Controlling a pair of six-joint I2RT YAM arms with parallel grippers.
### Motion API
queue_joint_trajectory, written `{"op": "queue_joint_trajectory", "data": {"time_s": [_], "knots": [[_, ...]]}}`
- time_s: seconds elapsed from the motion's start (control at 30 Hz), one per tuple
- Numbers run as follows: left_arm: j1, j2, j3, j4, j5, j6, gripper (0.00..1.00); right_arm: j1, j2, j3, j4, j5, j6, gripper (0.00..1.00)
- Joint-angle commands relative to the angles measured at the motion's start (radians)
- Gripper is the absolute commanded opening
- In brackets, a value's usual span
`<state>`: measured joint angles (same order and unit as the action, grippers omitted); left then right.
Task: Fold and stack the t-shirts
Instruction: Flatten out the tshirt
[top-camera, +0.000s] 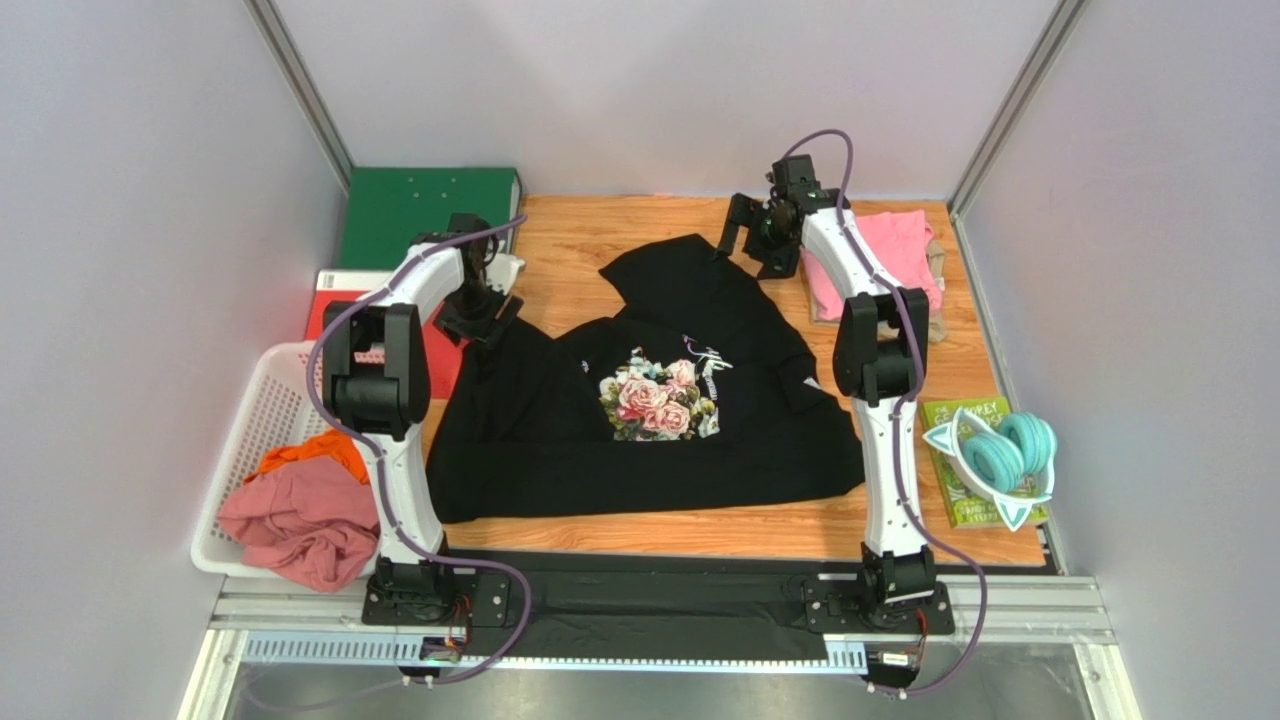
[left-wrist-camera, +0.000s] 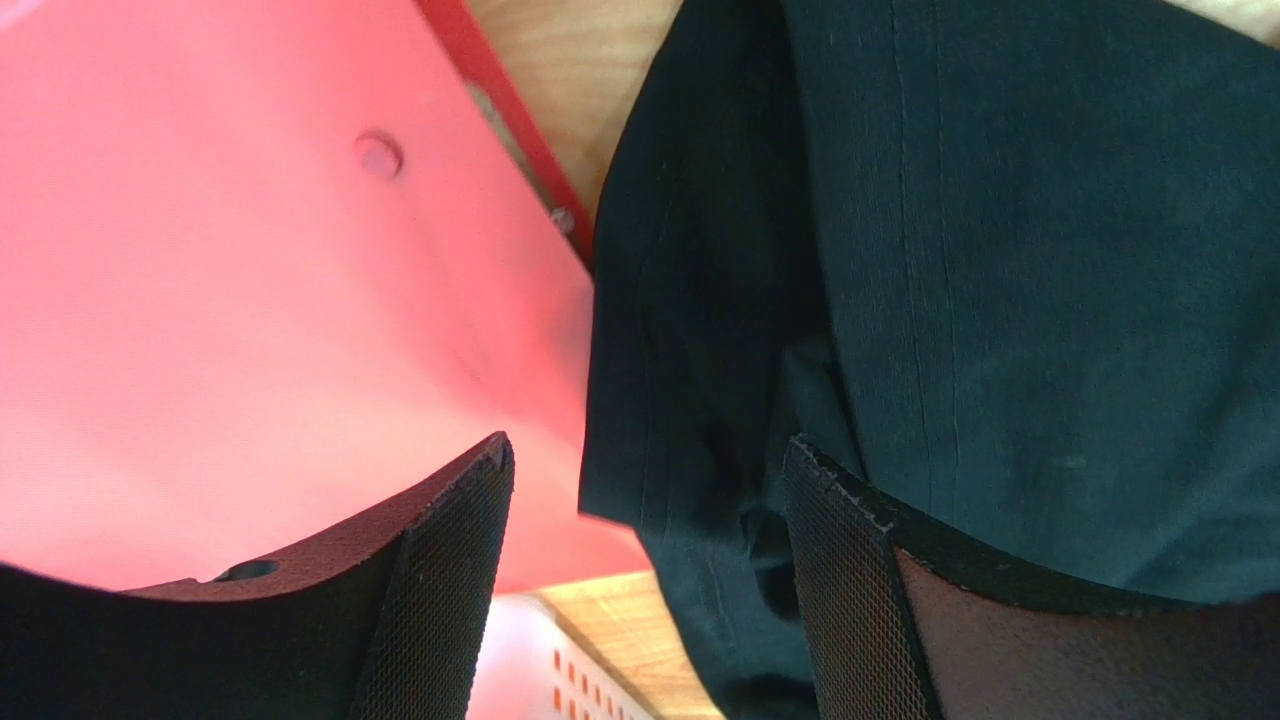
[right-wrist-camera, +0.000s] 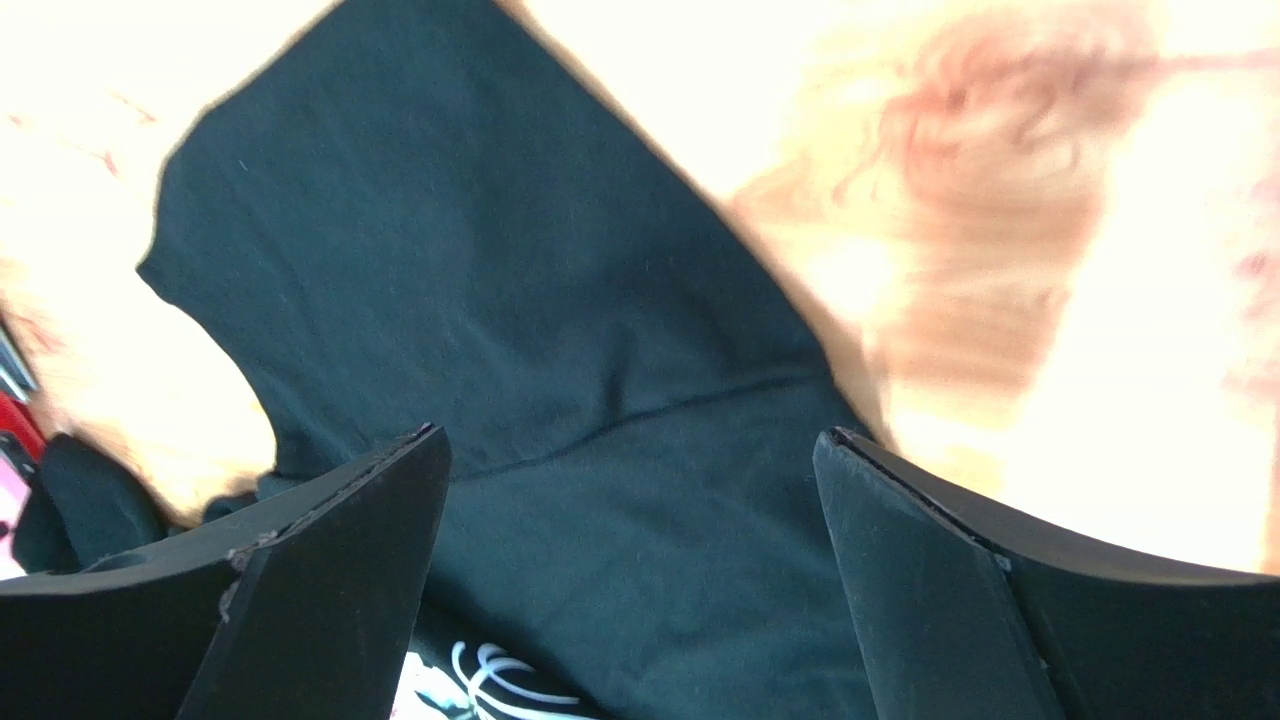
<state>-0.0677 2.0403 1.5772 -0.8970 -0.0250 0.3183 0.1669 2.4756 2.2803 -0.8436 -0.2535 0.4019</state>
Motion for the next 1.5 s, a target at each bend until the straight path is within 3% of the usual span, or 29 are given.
{"op": "queue_joint_trajectory", "data": {"time_s": [0.0,0.4,0.5,0.6,0.63,0.7,0.73,0.77,0.97,1.23,1.33,1.37,1.4,1.47], "knots": [[0.000,0.021,0.038,-0.028,0.040,-0.018,0.73,-0.017,0.043,0.084,0.052,-0.043,-0.017,1.00],[0.000,0.017,0.030,-0.020,0.042,-0.004,0.72,-0.044,0.082,0.078,0.055,-0.084,-0.017,0.92],[0.000,0.009,0.027,-0.019,0.039,-0.002,0.72,-0.053,0.083,0.065,0.058,-0.099,-0.012,0.86],[0.000,0.009,0.024,-0.014,0.037,-0.004,0.72,-0.055,0.089,0.059,0.064,-0.131,-0.002,0.68],[0.000,0.011,0.023,-0.011,0.036,-0.002,0.72,-0.055,0.091,0.058,0.066,-0.144,0.005,0.48],[0.000,0.014,0.024,-0.006,0.033,-0.002,0.67,-0.055,0.094,0.054,0.064,-0.155,0.014,0.25],[0.000,0.015,0.024,-0.002,0.031,-0.004,0.64,-0.055,0.095,0.045,0.064,-0.164,0.024,0.06],[0.000,0.017,0.027,0.001,0.028,-0.007,0.61,-0.055,0.092,0.038,0.064,-0.168,0.031,0.00],[0.000,0.043,0.047,0.003,0.028,-0.008,0.40,-0.056,0.028,-0.063,0.072,-0.165,0.029,0.00],[0.000,0.014,0.003,0.020,0.028,0.005,0.36,-0.058,0.009,-0.105,0.081,-0.156,0.026,0.00],[0.000,-0.002,-0.016,0.026,0.005,0.015,0.19,-0.063,-0.012,-0.104,0.081,-0.127,0.023,0.00],[0.002,-0.009,-0.019,0.027,0.000,0.018,0.06,-0.063,-0.033,-0.102,0.078,-0.118,0.020,0.00],[0.003,-0.014,-0.022,0.030,-0.003,0.019,0.00,-0.067,-0.046,-0.097,0.077,-0.098,0.015,0.00],[0.005,-0.029,-0.025,0.030,-0.013,0.022,0.00,-0.075,-0.091,-0.099,0.077,-0.083,0.011,0.00]]}}
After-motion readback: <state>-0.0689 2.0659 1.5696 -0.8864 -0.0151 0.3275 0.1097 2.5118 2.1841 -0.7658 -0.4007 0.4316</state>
